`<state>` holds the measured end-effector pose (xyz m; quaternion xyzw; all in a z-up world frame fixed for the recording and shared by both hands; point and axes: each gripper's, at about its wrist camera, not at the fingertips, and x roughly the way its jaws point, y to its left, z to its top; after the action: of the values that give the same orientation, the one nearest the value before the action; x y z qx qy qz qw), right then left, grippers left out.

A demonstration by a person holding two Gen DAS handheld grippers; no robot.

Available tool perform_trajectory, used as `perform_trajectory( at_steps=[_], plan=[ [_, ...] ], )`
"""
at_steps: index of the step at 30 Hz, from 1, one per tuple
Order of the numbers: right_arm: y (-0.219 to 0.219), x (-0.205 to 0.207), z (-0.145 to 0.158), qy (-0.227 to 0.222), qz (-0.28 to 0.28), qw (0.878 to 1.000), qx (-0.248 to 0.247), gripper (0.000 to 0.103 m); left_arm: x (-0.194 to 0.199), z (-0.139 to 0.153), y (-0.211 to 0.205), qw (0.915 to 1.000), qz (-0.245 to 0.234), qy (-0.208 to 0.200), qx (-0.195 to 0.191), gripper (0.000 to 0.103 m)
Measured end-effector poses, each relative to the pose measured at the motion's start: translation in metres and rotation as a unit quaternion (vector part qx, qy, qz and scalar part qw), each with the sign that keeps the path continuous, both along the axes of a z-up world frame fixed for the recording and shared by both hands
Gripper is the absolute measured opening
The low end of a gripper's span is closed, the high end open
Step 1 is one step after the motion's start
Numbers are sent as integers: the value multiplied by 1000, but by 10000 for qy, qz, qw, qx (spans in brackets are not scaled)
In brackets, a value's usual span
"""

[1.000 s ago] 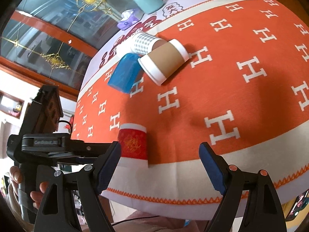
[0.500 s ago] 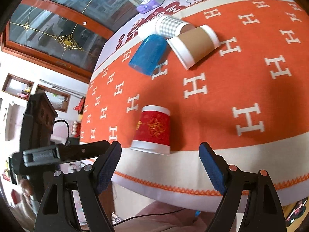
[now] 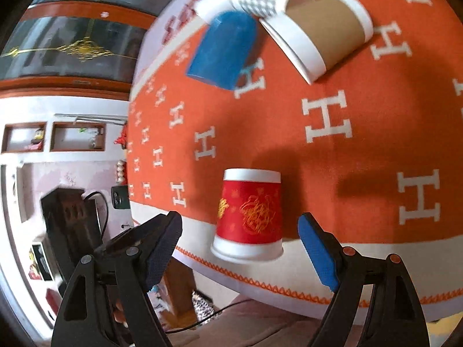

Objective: Flip cup upside down
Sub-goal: 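Move the right gripper to the standing red cup and grasp its body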

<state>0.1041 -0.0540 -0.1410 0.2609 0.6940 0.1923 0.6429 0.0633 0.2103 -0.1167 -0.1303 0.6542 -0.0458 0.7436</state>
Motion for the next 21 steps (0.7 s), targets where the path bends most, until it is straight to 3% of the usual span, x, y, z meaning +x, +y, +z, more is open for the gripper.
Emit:
perform_trajectory(
  at_steps=[9, 17, 21],
  plan=[
    [13, 19, -39, 630, 80, 9979, -104, 84, 12, -18, -2, 9998, -209, 78, -11, 58],
    [32, 20, -55, 799, 356, 9961, -140, 60, 19, -29, -1, 9997, -229, 118, -58, 55],
    [37, 19, -48, 590, 408, 9971, -255, 59, 19, -28, -4, 9995, -300, 59, -28, 55]
  ],
)
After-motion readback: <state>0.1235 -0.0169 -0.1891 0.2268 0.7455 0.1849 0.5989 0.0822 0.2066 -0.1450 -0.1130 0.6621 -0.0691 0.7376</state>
